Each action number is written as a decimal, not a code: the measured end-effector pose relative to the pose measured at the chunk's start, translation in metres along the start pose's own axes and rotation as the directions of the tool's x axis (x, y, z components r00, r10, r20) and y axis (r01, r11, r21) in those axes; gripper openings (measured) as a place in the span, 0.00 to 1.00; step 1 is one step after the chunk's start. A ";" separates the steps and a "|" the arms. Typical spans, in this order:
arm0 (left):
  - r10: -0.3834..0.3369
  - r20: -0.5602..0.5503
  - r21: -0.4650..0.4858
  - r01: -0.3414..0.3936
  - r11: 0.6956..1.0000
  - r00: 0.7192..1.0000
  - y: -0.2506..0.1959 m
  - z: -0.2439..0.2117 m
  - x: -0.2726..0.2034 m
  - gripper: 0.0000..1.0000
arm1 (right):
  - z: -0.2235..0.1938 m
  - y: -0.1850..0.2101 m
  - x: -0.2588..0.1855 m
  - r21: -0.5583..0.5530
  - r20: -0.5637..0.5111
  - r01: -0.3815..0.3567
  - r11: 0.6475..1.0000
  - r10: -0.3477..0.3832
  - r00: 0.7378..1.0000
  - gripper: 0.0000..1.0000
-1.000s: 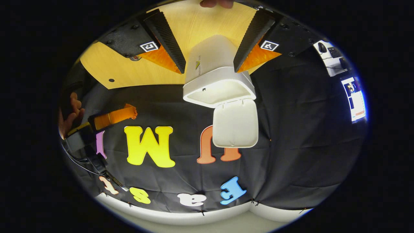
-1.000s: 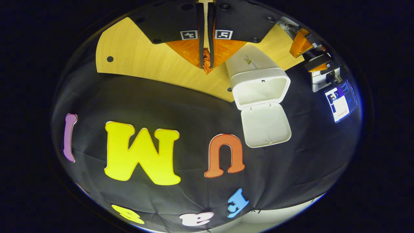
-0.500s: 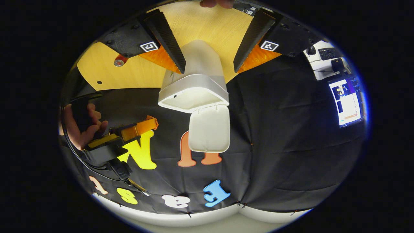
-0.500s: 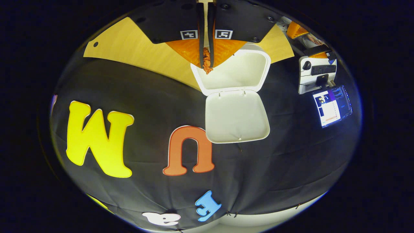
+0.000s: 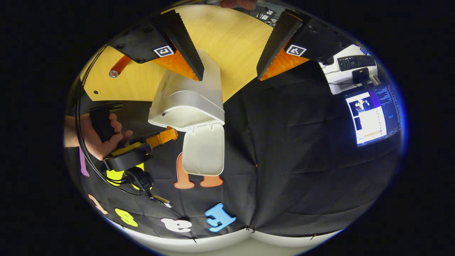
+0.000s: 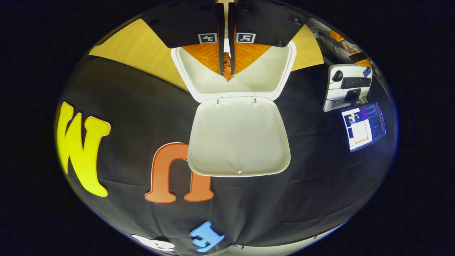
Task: Press the lid of the desktop garbage bin to open it, pick up the crumpled paper on the desktop and throw it into the bin, then pick up the pop can on the desktop and drop it into the bin, and finally close the garbage bin lid.
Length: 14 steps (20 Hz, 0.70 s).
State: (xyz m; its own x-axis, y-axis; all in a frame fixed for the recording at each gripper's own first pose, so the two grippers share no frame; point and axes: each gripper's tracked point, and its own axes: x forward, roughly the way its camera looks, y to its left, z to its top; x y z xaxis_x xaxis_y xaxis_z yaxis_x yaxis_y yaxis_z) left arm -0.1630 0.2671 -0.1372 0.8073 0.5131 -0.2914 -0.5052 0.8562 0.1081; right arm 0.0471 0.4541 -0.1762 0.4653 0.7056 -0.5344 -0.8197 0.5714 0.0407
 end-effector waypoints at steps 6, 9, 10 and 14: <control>0.015 -0.006 0.012 -0.015 1.000 1.000 0.007 -0.003 0.001 0.98 | -0.009 0.003 0.027 -0.040 -0.034 0.017 0.999 -0.019 0.999 0.13; 0.009 -0.005 0.014 -0.009 1.000 1.000 0.006 -0.004 0.002 0.98 | -0.015 -0.004 0.031 -0.041 -0.041 0.044 0.998 -0.046 0.998 0.41; 0.005 -0.004 0.018 -0.005 1.000 1.000 0.005 -0.004 0.001 0.98 | -0.014 -0.006 0.031 -0.035 -0.037 0.050 0.998 -0.051 0.998 0.53; -0.018 0.003 0.026 0.017 1.000 1.000 -0.003 -0.003 0.001 0.98 | -0.007 -0.012 0.022 -0.002 -0.004 0.068 0.998 -0.068 0.998 0.76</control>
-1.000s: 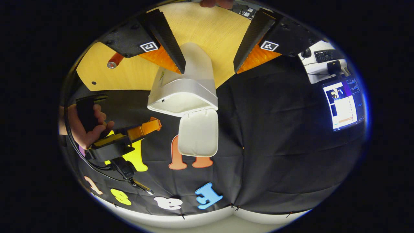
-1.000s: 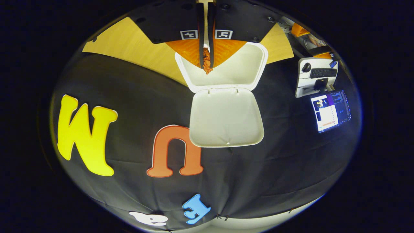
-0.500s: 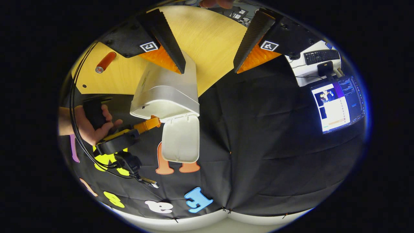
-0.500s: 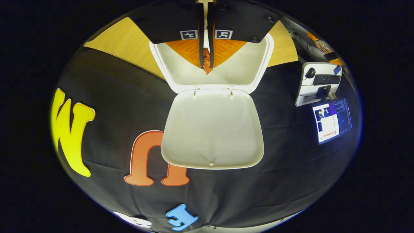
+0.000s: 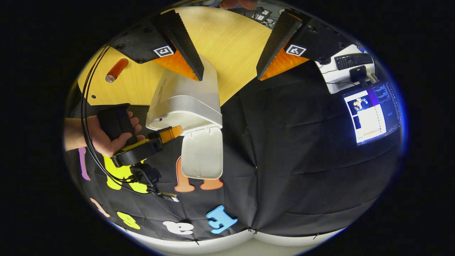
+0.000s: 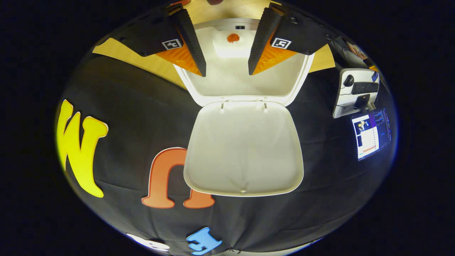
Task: Press the lid of the desktop garbage bin to open it, pick up the crumpled paper on the desktop and throw it into the bin, then pick up the pop can on the desktop and drop it into the bin, and finally close the garbage bin lid.
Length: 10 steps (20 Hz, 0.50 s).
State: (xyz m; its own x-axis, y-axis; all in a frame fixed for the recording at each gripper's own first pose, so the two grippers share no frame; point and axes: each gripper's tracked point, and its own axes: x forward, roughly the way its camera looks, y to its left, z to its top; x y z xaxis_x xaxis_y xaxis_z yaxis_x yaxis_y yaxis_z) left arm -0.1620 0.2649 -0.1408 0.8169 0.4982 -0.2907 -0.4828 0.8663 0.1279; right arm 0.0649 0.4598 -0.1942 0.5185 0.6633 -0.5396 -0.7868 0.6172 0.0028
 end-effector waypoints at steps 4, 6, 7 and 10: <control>-0.026 0.007 -0.001 0.026 1.000 1.000 -0.011 0.003 0.000 0.98 | 0.007 -0.007 -0.019 0.010 0.035 0.004 1.000 -0.004 0.999 0.86; -0.040 0.016 0.003 0.040 0.999 0.999 -0.018 0.006 0.001 0.98 | 0.011 -0.013 -0.033 0.027 0.059 0.010 1.000 -0.012 0.998 0.90; -0.053 0.021 0.005 0.053 0.999 0.998 -0.023 0.007 0.001 0.98 | 0.013 -0.017 -0.043 0.038 0.074 0.009 0.999 -0.012 0.997 0.93; -0.099 0.033 0.030 0.098 0.995 0.994 -0.042 0.013 0.002 0.98 | 0.021 -0.038 -0.076 0.075 0.129 0.038 0.996 -0.048 0.991 0.94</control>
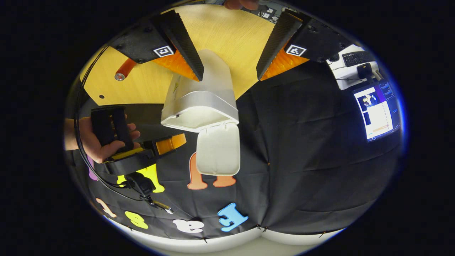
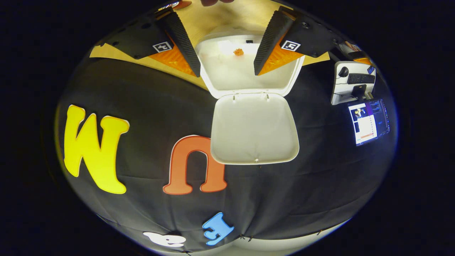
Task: Press the lid of the desktop garbage bin to open it, pick up the crumpled paper on the desktop and throw it into the bin, then pick up the pop can on the desktop and drop it into the bin, and finally close the garbage bin lid.
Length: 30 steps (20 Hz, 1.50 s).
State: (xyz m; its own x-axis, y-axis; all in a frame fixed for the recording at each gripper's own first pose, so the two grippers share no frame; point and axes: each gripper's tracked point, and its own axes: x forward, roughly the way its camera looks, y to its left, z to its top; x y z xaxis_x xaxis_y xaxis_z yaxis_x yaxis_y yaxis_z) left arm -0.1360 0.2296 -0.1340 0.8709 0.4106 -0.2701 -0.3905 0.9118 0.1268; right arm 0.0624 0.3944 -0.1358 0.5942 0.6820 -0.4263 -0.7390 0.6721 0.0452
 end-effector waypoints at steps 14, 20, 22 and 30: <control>-0.367 0.067 0.115 0.358 0.927 0.928 -0.163 0.027 0.009 0.98 | -0.008 -0.169 -0.184 0.115 0.153 0.334 0.936 -0.349 0.925 0.95; -0.517 0.034 0.172 0.504 0.846 0.856 -0.240 0.010 -0.002 0.98 | -0.045 -0.220 -0.268 0.172 0.178 0.437 0.883 -0.464 0.868 0.94; -0.550 0.015 0.189 0.538 0.821 0.835 -0.256 -0.001 -0.008 0.98 | -0.062 -0.233 -0.287 0.174 0.174 0.477 0.861 -0.504 0.846 0.95; -0.610 -0.084 0.176 0.614 0.770 0.788 -0.304 -0.066 -0.005 0.98 | -0.156 -0.237 -0.340 0.207 0.028 0.558 0.803 -0.575 0.817 0.95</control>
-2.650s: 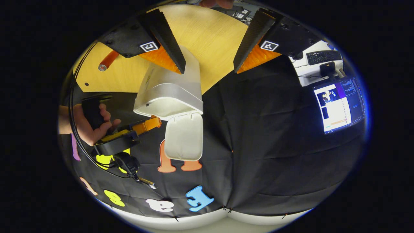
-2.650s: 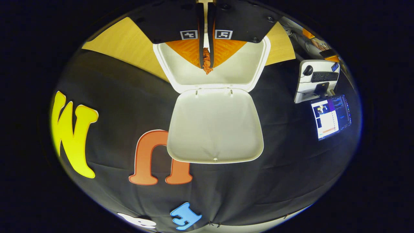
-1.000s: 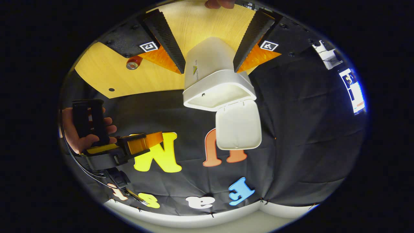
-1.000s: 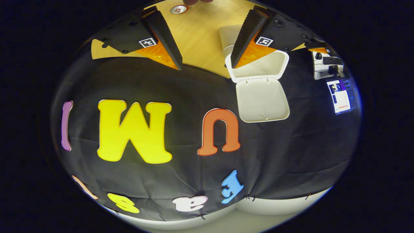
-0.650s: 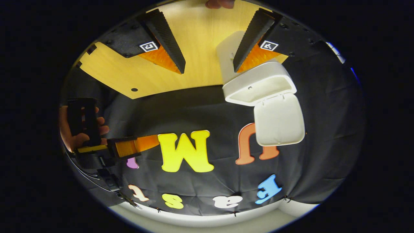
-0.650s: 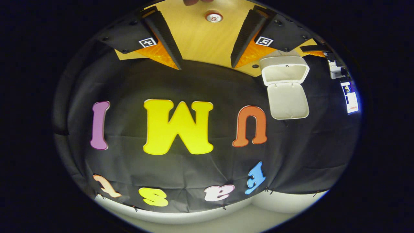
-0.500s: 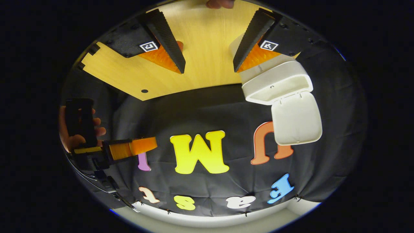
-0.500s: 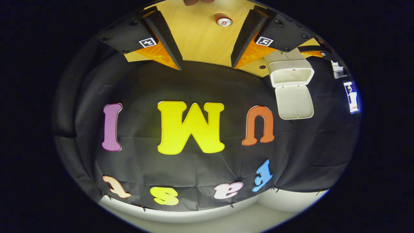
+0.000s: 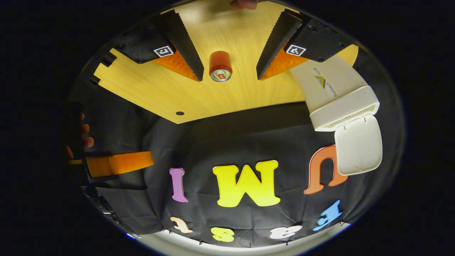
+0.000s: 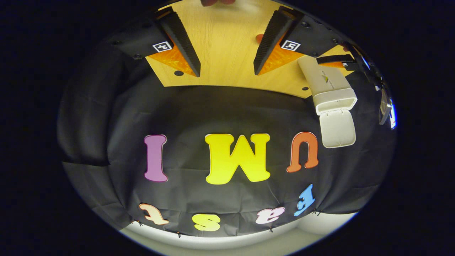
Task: Press the lid of the desktop garbage bin to open it, pick up the crumpled paper on the desktop and throw it into the bin, then pick up the pop can on the desktop and drop it into the bin, and finally close the garbage bin lid.
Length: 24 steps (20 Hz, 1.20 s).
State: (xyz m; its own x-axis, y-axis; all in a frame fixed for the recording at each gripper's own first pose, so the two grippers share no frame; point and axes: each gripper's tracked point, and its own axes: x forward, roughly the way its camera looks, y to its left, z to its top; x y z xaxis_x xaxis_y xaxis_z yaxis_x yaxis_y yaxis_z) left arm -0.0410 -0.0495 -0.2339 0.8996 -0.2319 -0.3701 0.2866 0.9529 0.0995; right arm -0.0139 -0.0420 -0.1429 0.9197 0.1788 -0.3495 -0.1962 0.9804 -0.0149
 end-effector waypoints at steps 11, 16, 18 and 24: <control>0.002 -0.149 -0.101 -0.017 0.995 0.989 -0.022 -0.101 0.079 0.99 | -0.085 -0.029 -0.023 0.022 -0.146 0.046 0.999 -0.043 0.988 0.94; 0.017 -0.174 -0.113 -0.038 0.993 0.985 -0.019 -0.113 0.100 0.99 | -0.091 -0.049 -0.022 0.008 -0.171 0.053 0.999 -0.051 0.984 0.94; 0.021 -0.187 -0.113 -0.043 0.993 0.982 -0.019 -0.120 0.106 0.99 | -0.094 -0.056 -0.020 0.030 -0.186 0.067 0.997 -0.060 0.981 0.94; 0.025 -0.203 -0.107 -0.047 0.993 0.979 -0.018 -0.126 0.120 0.99 | -0.106 -0.058 -0.013 0.042 -0.217 0.067 0.997 -0.057 0.974 0.94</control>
State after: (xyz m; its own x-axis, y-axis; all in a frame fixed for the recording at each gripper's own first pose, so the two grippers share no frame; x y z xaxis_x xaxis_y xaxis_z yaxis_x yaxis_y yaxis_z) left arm 0.0202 -0.0701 -0.3962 0.8207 -0.1636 -0.5474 0.2069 0.9782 0.0179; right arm -0.0500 -0.1095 -0.2366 0.8334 0.1009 -0.5434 -0.1196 0.9928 0.0010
